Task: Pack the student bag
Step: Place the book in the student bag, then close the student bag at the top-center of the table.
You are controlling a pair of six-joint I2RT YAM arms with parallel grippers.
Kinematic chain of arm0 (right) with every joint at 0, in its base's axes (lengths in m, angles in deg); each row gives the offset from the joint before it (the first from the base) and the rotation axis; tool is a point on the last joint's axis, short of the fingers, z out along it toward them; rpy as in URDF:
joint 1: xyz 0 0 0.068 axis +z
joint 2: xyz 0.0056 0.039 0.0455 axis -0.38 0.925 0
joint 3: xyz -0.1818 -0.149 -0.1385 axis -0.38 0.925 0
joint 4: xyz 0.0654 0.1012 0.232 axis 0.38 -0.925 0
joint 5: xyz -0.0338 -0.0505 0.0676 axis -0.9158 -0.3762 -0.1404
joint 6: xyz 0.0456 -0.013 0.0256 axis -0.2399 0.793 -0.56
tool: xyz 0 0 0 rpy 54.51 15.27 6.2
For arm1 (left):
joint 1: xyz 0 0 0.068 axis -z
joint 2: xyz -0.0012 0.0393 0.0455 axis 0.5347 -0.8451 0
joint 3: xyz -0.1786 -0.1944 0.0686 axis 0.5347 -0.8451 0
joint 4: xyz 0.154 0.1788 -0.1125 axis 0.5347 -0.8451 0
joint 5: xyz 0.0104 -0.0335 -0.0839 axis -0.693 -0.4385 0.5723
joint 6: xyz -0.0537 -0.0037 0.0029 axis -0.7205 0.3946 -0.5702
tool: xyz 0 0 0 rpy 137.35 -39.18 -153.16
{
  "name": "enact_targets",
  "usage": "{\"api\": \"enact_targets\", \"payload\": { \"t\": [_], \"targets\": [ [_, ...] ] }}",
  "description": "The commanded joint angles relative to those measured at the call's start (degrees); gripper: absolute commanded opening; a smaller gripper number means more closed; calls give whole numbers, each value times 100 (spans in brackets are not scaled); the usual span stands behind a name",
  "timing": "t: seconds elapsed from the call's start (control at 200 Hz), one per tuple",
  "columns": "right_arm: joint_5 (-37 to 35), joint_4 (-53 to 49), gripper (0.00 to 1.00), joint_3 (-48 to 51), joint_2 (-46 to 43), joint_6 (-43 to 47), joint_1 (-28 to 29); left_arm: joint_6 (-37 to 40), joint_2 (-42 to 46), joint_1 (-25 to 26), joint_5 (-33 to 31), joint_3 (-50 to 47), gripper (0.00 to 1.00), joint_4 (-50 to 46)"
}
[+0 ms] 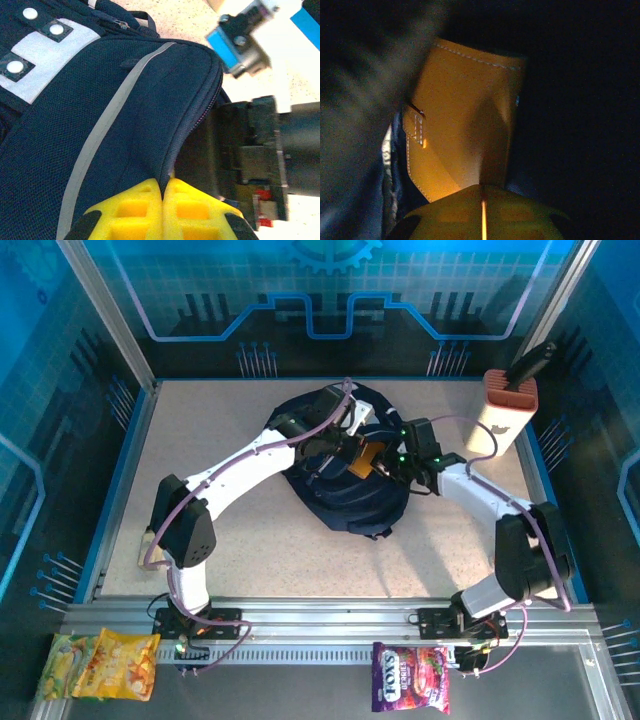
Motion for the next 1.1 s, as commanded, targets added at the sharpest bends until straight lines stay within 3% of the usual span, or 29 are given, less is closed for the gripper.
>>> {"api": "enact_targets", "payload": {
  "t": [0.0, 0.205, 0.43, 0.655, 0.835, 1.091],
  "targets": [
    [60, 527, 9, -314, 330, -171, 155, -131, 423, 0, 107, 109, 0, 318],
    [270, 1347, 8, -130, 582, -483, 227, -199, 433, -1, 24, 95, 0, 287],
    [-62, 1307, 18, 698, -603, -209, 90, -426, 373, -94, 159, 92, 0, 308],
    [-866, -198, 38, 1453, -2139, 101, -278, -866, 564, -336, 962, -389, 33, 552],
    [-1612, -1007, 59, 1558, -3023, 355, -274, -1550, 1129, -704, 1070, -1504, 55, 1061],
    [-1836, -1007, 85, 1362, -3001, 860, -141, -2691, 1661, -1556, 1096, -3084, 63, 1537]
  ]
}}
